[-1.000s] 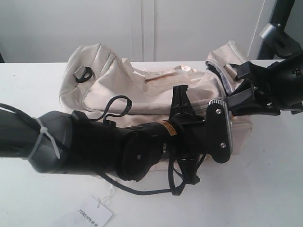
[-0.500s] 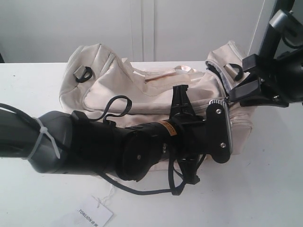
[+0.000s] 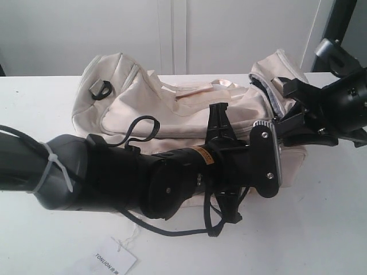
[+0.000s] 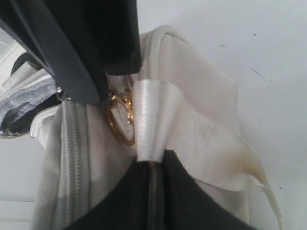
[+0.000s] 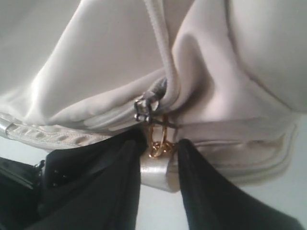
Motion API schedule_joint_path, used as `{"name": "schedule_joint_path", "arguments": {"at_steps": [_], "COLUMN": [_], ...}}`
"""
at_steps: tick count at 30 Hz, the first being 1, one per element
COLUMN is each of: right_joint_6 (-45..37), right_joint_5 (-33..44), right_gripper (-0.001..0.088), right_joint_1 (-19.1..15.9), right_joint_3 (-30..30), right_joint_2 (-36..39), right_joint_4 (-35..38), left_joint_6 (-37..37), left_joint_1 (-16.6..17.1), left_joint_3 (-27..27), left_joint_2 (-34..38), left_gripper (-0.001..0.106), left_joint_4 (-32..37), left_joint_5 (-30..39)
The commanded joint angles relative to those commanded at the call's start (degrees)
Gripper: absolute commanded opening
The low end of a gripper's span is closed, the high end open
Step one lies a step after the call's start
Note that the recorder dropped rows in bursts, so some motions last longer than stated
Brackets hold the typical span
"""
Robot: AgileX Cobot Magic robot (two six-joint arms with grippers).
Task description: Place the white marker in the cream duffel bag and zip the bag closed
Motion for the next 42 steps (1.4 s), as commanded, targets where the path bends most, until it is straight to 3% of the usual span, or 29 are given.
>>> {"name": "schedule_joint_path", "arguments": {"at_steps": [7, 12, 15, 18, 19, 21, 23, 34, 39, 42], "right_joint_6": [0.8, 2.2, 2.8, 2.8, 2.8, 2.8, 2.8, 1.5, 1.5, -0.7], "right_joint_5": [-1.1, -1.7, -1.9, -2.0, -2.0, -2.0, -2.0, -5.5, -8.7, -9.7], "right_gripper": [0.0372, 0.0375, 0.0334, 0.0211, 0.0121, 0.003, 0.0003, 0.0, 0.0, 0.0], "right_joint_1": [0.8, 2.1, 2.2, 2.2, 2.2, 2.2, 2.2, 2.1, 2.1, 2.1], "right_joint_3": [0.0, 0.0, 0.0, 0.0, 0.0, 0.0, 0.0, 0.0, 0.0, 0.0], "right_joint_2": [1.6, 3.6, 4.2, 4.3, 4.3, 4.1, 3.3, -6.7, -7.1, -7.1], "right_joint_4": [-0.1, -0.1, -0.1, -0.1, -0.1, -0.1, -0.1, -0.9, -9.6, -11.0], "left_joint_6": [0.0, 0.0, 0.0, 0.0, 0.0, 0.0, 0.0, 0.1, 0.2, 0.2], "left_joint_1": [0.0, 0.0, 0.0, 0.0, 0.0, 0.0, 0.0, 0.0, 0.0, 0.0], "left_joint_3": [0.0, 0.0, 0.0, 0.0, 0.0, 0.0, 0.0, 0.0, 0.0, 0.0], "left_joint_2": [0.0, 0.0, 0.0, 0.0, 0.0, 0.0, 0.0, 0.0, 0.0, 0.0], "left_gripper": [0.001, 0.001, 0.001, 0.001, 0.001, 0.001, 0.001, 0.001, 0.001, 0.001], "left_joint_4": [0.0, 0.0, 0.0, 0.0, 0.0, 0.0, 0.0, -1.5, -1.5, -1.5], "left_joint_5": [0.1, 0.1, 0.1, 0.1, 0.1, 0.1, 0.1, 1.3, 1.9, 2.8]}}
